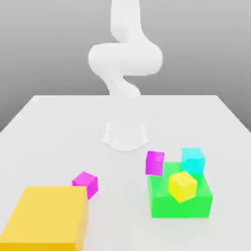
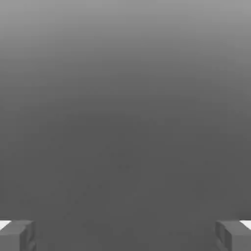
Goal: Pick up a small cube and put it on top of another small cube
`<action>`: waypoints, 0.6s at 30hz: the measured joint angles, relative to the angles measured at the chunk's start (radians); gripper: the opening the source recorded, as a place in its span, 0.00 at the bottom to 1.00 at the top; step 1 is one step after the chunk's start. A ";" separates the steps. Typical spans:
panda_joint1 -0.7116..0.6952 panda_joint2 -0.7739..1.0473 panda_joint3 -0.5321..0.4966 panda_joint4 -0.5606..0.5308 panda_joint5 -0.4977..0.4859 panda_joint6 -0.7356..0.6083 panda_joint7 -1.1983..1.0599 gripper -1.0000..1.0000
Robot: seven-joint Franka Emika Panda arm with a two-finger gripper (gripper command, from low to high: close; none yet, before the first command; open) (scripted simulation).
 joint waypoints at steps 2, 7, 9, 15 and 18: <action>-0.028 0.059 -0.003 -0.064 -0.013 0.051 0.022 0.50; -0.099 0.204 -0.021 -0.222 -0.039 0.176 0.072 0.50; -0.126 0.262 -0.032 -0.287 -0.048 0.226 0.092 0.50; -0.209 0.462 -0.081 -0.499 -0.059 0.394 0.144 0.50; -0.239 0.647 -0.112 -0.577 -0.035 0.536 0.147 0.50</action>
